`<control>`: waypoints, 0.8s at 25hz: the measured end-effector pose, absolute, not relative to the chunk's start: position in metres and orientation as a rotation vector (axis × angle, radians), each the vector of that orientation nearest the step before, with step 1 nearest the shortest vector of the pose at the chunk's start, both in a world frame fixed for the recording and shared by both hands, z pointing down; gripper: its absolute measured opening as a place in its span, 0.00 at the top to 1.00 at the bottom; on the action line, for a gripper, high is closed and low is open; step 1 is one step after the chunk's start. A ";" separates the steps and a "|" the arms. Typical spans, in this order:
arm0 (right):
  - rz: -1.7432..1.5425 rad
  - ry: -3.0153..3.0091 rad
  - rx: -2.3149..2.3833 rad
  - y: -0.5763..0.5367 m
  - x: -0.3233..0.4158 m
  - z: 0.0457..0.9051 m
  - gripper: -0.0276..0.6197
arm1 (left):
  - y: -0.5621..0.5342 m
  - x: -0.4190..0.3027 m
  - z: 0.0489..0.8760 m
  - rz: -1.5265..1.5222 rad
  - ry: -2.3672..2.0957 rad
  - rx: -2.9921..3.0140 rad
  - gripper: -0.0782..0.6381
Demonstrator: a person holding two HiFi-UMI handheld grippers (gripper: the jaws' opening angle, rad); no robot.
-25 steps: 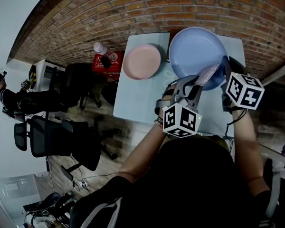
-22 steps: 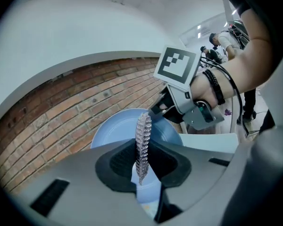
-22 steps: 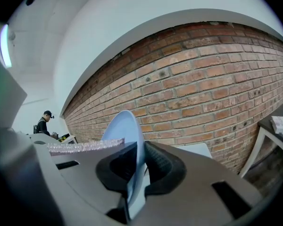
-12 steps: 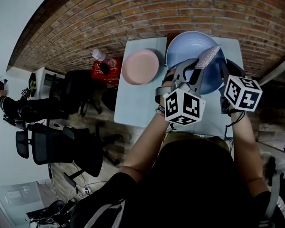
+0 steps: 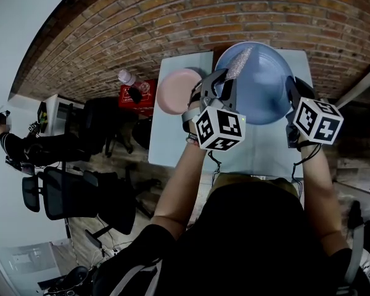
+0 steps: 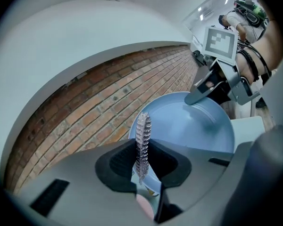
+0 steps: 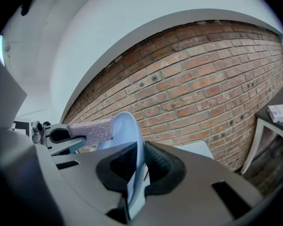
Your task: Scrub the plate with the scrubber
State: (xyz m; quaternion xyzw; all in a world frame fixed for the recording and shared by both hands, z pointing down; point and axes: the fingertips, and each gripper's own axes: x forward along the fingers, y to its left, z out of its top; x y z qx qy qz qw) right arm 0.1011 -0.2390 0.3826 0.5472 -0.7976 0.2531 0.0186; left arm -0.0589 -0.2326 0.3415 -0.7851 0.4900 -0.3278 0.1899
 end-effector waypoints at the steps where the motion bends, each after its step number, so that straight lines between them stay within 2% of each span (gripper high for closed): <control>1: 0.787 -2.477 1.703 -0.239 0.102 0.382 0.88 | -0.232 -0.063 0.344 -0.931 1.383 -2.204 0.78; 12: 0.785 -2.475 1.729 -0.242 0.108 0.378 0.88 | -0.201 -0.080 0.385 -1.068 1.324 -2.225 0.78; 20: 0.790 -2.475 1.729 -0.241 0.107 0.380 0.88 | -0.163 -0.062 0.403 -1.106 1.216 -2.280 0.78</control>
